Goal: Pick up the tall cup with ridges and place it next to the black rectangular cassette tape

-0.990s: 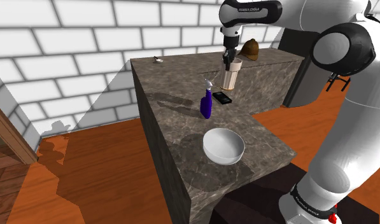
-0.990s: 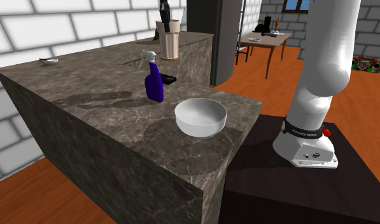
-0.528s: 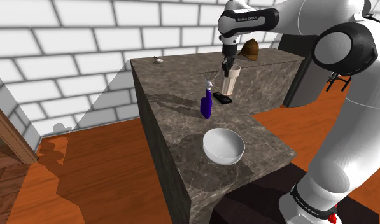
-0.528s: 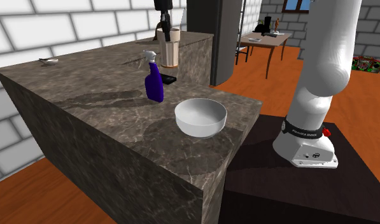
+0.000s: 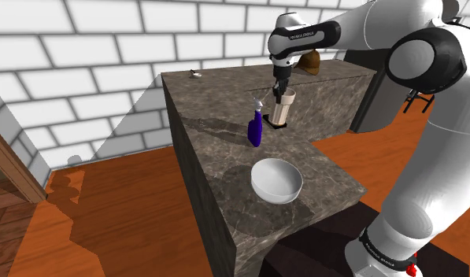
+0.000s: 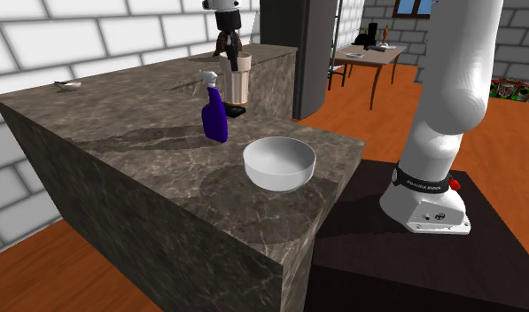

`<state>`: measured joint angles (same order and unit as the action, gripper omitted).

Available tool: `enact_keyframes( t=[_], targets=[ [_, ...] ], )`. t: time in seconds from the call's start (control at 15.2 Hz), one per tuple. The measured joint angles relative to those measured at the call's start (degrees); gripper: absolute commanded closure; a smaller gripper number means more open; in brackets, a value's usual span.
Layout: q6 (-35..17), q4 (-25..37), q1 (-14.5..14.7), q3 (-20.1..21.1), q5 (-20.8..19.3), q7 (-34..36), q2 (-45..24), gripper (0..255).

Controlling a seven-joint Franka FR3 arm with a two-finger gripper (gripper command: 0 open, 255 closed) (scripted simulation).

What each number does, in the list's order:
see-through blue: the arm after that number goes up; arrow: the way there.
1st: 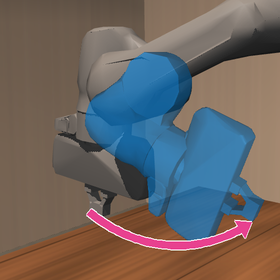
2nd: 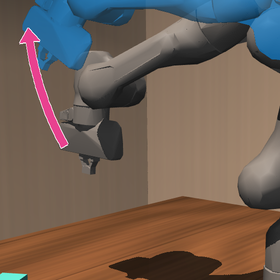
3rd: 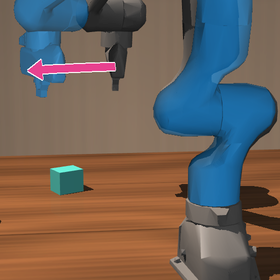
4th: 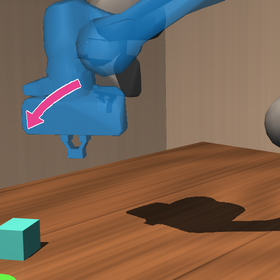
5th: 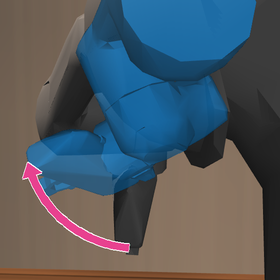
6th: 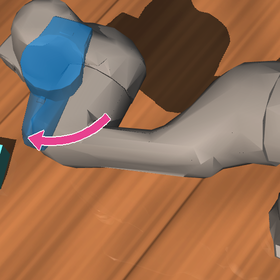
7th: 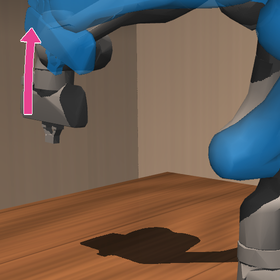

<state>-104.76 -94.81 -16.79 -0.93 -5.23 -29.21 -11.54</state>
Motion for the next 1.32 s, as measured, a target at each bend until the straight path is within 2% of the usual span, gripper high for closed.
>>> enact_keyframes(
  t=[1.06, 1.32],
  targets=[
    [-11.5, -8.7, -0.1, -0.1, -0.3, 0.9, -2.8, 255],
    [-12.3, -9.2, -0.1, -0.1, -0.4, 1.0, -3.1, 255]
  ],
)
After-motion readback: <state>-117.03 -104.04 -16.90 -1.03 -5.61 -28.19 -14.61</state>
